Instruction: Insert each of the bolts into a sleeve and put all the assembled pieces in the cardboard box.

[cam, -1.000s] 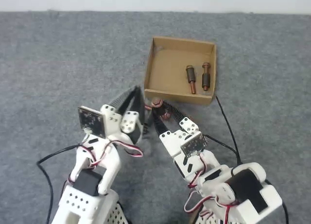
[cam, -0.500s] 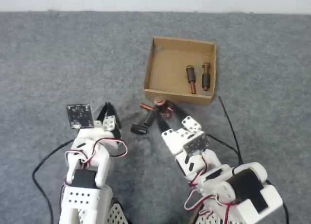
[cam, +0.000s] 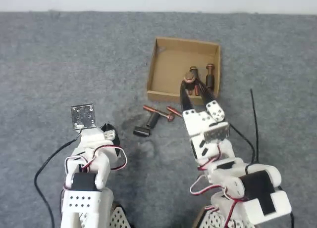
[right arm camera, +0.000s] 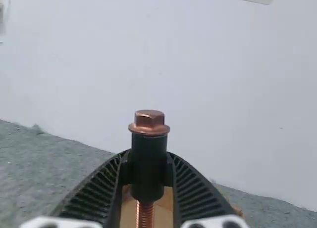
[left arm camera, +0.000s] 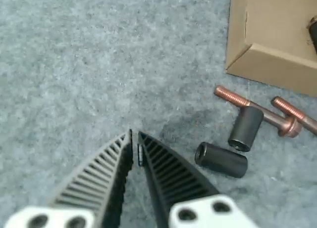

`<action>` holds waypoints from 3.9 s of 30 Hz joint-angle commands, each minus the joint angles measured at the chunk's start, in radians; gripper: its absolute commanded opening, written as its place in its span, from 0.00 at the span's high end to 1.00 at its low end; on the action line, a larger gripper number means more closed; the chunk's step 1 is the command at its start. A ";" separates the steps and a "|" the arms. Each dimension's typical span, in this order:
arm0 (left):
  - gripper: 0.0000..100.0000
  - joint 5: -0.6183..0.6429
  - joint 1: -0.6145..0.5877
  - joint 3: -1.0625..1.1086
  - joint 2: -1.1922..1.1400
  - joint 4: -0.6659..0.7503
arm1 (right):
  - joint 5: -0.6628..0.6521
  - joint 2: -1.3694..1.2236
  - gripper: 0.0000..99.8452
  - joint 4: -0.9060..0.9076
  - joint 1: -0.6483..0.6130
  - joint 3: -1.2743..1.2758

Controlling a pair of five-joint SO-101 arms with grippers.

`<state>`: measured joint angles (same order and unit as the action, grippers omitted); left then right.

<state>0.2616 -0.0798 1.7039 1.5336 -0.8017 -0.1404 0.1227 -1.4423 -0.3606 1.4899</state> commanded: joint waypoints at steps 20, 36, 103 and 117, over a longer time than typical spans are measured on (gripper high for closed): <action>0.99 -0.109 -0.008 -0.013 0.015 -0.049 | 0.009 0.054 0.99 1.020 0.065 -0.709; 0.99 -0.109 -0.008 -0.013 0.014 -0.049 | 0.011 -0.133 0.99 1.713 0.120 -1.169; 0.99 -0.110 -0.008 -0.013 0.014 -0.049 | 0.621 -0.036 0.99 2.904 -0.196 -1.551; 0.99 -0.110 -0.008 -0.013 0.014 -0.049 | 0.743 -0.249 0.98 2.601 -0.291 -1.389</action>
<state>0.1619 -0.0798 1.7039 1.5336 -0.8447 0.5762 -0.1181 1.2045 -0.6337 0.1120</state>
